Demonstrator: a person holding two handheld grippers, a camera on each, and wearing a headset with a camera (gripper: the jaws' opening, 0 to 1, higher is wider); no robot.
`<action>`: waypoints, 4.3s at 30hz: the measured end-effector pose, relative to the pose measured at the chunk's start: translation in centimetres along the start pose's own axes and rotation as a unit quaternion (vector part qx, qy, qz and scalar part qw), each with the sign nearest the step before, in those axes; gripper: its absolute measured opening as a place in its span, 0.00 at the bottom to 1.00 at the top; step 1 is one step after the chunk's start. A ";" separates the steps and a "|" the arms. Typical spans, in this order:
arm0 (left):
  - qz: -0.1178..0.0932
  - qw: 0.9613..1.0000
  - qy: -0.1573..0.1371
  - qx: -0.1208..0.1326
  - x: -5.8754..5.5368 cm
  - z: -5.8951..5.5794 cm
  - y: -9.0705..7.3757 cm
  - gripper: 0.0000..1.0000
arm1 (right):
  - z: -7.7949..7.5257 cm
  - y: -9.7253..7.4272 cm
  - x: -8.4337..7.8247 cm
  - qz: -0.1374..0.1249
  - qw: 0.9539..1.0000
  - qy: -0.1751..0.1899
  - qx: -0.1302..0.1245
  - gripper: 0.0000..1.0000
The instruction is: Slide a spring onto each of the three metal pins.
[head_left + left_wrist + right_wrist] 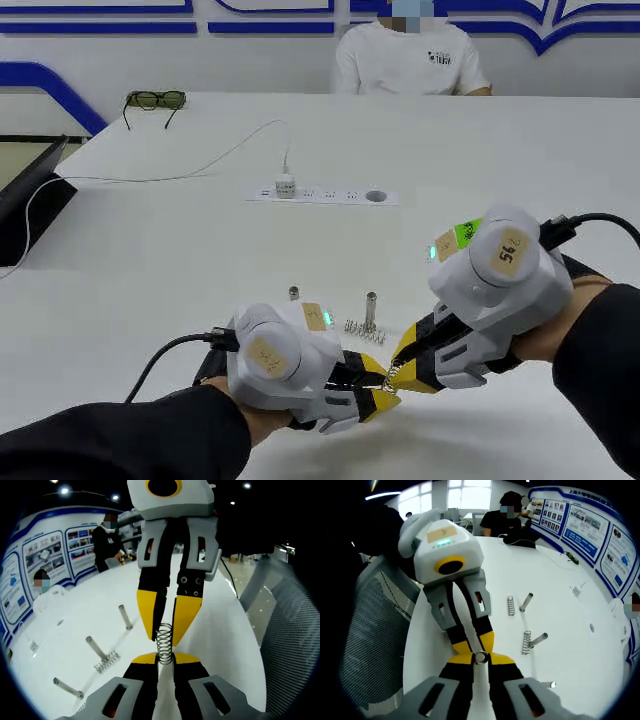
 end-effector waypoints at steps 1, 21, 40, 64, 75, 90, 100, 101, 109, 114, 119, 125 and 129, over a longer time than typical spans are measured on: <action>-0.001 1.000 -0.002 0.000 0.0 0.0 0.0 0.10 | 0.0 0.0 0.0 0.001 1.000 0.000 -0.001 0.12; -0.014 0.998 -0.044 0.047 -0.5 1.9 -2.9 0.42 | -2.0 -2.1 -1.7 0.020 0.999 0.027 -0.029 0.11; -0.051 0.986 -0.119 0.107 -2.4 3.5 -6.4 0.60 | -4.6 -4.9 -2.2 0.027 0.996 0.049 -0.065 0.11; -0.061 0.973 -0.165 0.153 -5.1 4.2 -8.8 0.63 | -9.4 -6.8 -3.3 0.056 0.991 0.069 -0.098 0.11; -0.063 0.971 -0.168 0.155 -5.2 4.1 -8.9 0.63 | -9.9 -5.5 -3.8 0.067 0.991 0.080 -0.088 0.12; -0.062 0.970 -0.170 0.159 -5.5 4.1 -9.2 0.61 | -10.2 -4.5 -4.2 0.079 0.990 0.083 -0.077 0.12; -0.061 0.971 -0.170 0.157 -5.5 4.2 -9.1 0.61 | -10.3 -3.4 -4.9 0.088 0.989 0.094 -0.065 0.12; -0.061 0.971 -0.170 0.157 -5.5 4.2 -9.1 0.61 | -10.2 -3.3 -5.0 0.089 0.989 0.094 -0.064 0.12; -0.059 0.972 -0.169 0.155 -5.5 4.1 -9.1 0.61 | -10.2 -2.3 -5.8 0.096 0.988 0.103 -0.058 0.12; -0.057 0.972 -0.169 0.155 -5.5 4.1 -9.1 0.61 | -10.1 -1.7 -6.2 0.099 0.988 0.107 -0.055 0.12; -0.056 0.972 -0.169 0.156 -5.5 4.1 -9.1 0.60 | -10.1 -1.2 -6.4 0.102 0.987 0.109 -0.053 0.12; -0.056 0.971 -0.170 0.157 -5.5 4.0 -9.2 0.60 | -10.0 -0.7 -6.8 0.107 0.987 0.109 -0.052 0.12; -0.056 0.971 -0.170 0.156 -5.4 3.9 -9.1 0.60 | -9.9 -0.4 -7.0 0.111 0.986 0.110 -0.050 0.12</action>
Point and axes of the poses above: the centre of the closed fingertips' face, and the gripper's own axes: y roughly forward along the fingers, z roughly to its left, x roughly out of its top, the point moved 5 cm from there along -y, roughly backward along the fingers, and after that the axes turned 3 degrees about -y, right-handed, at the moved point
